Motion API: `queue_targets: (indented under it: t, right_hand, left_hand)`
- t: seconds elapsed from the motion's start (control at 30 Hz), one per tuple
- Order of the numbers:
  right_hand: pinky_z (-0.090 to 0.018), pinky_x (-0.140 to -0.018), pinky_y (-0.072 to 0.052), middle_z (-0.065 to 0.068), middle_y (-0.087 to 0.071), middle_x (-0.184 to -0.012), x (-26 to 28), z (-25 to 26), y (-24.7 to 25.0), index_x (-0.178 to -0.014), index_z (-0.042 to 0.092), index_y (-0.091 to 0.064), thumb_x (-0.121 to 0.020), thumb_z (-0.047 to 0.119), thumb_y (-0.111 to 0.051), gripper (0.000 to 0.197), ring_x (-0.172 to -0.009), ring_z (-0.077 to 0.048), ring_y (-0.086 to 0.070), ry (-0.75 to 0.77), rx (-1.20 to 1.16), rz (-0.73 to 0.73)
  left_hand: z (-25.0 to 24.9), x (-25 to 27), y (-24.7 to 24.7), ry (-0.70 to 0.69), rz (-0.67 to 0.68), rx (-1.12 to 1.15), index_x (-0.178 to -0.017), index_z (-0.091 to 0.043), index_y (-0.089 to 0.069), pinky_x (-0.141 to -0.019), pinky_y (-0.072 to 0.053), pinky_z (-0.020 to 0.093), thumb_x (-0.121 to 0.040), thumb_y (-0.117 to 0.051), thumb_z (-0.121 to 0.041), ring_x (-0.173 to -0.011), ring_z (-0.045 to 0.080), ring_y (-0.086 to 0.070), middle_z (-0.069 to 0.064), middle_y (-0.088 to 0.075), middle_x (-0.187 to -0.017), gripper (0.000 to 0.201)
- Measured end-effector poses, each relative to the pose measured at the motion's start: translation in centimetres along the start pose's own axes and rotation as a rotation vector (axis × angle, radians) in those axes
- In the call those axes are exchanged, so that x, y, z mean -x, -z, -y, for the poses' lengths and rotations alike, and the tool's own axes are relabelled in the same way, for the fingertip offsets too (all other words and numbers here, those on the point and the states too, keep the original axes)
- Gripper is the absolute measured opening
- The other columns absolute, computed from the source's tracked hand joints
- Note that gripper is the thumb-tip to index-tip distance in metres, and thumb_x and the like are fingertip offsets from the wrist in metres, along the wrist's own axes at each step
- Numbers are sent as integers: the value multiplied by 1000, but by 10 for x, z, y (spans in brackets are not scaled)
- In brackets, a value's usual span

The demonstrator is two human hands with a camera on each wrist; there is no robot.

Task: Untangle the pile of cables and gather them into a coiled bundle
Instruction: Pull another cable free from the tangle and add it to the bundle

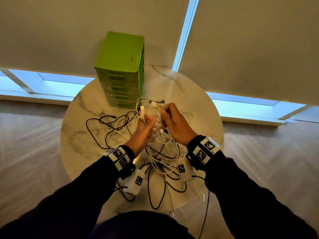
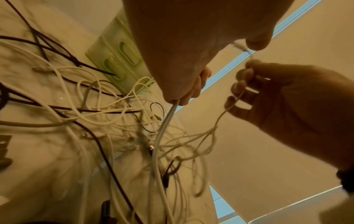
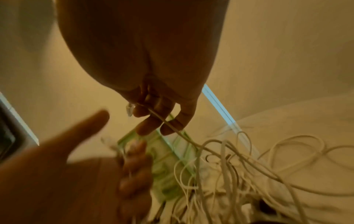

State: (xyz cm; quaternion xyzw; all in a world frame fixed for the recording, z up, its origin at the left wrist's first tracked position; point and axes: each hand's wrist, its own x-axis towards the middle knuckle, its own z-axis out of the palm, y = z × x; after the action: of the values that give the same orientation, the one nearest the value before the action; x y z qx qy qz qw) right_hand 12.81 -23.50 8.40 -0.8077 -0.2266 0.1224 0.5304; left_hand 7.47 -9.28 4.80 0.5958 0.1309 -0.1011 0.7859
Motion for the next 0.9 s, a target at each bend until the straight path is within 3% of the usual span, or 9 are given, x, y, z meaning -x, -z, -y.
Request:
queue_targets:
  t: [0.07, 0.13, 0.27, 0.37, 0.5, 0.63, 0.67, 0.77, 0.9]
  right_hand:
    - [-32, -63, -48, 3, -55, -78, 12, -5, -18, -102, 11, -45, -108, 19, -41, 10, -66, -9, -53, -16, 41, 15]
    - [-25, -63, -47, 4, -58, -82, 21, -6, -31, -104, 10, -47, -107, 15, -41, 9, -67, -6, -54, -16, 41, 16]
    - [-16, -64, -43, 2, -58, -86, 27, -3, -41, -111, 5, -50, -105, 7, -41, 10, -70, -1, -55, 12, 38, -4]
    - [-29, -66, -49, -6, -64, -91, 28, -2, -40, -110, 6, -52, -105, 11, -44, 10, -75, -14, -60, 30, 52, -13]
    - [-36, -72, -53, -5, -65, -91, 30, -2, -43, -106, 9, -52, -105, 17, -48, 9, -78, -20, -63, 28, -1, -11]
    - [-38, -79, -50, -7, -65, -89, 30, -12, -45, -102, 12, -54, -107, 26, -45, 18, -84, -23, -63, -7, 45, 84]
    - [-37, -80, -49, -5, -65, -88, 30, -16, -45, -100, 14, -56, -108, 29, -41, 23, -84, -21, -62, -24, 97, 133]
    - [-39, -85, -49, -1, -64, -87, 33, -37, -48, -98, 13, -59, -109, 31, -35, 32, -84, -17, -61, -84, 125, 209]
    - [-46, -91, -48, 11, -62, -86, 31, -64, -48, -94, 19, -60, -109, 35, -32, 35, -85, -9, -60, -67, 164, 211]
  left_hand:
    - [-1, 0, -3, -38, -23, -13, -138, -3, -34, -62, -49, 12, -105, -42, -48, -75, 24, -66, 27, -52, -93, 57]
    - [-3, 3, -3, -51, -24, -56, -145, -4, -34, -75, -55, 25, -91, -50, -72, -99, 29, -68, 24, -61, -114, 88]
    - [0, 9, 1, -71, -41, -117, -142, -20, -40, -95, -56, 45, -94, -47, -66, -117, 25, -65, 10, -63, -129, 66]
    - [-3, 14, 3, -83, -28, -101, -144, -20, -37, -103, -52, 39, -104, -42, -48, -123, 17, -62, 7, -60, -135, 49]
    - [-10, 21, 6, -146, -22, -130, -134, -19, -44, -94, -54, 34, -104, -36, -47, -111, 20, -64, 9, -63, -118, 42]
    - [-12, 23, 15, -203, -110, -212, -108, -54, -47, -93, -46, 27, -103, -27, -60, -107, 4, -57, -8, -58, -115, 21]
    - [-15, 22, 17, -243, -150, -219, -102, -55, -49, -87, -46, 27, -102, -26, -63, -96, 4, -57, -8, -59, -108, 25]
    - [-29, 18, 23, -348, -252, -196, -91, -34, -49, -67, -38, 28, -107, -21, -50, -67, 8, -41, -3, -51, -84, 36]
    - [-49, 14, 29, -363, -328, -85, -118, -30, -46, -73, -51, 37, -108, -21, -45, -66, 12, -42, -7, -39, -70, 30]
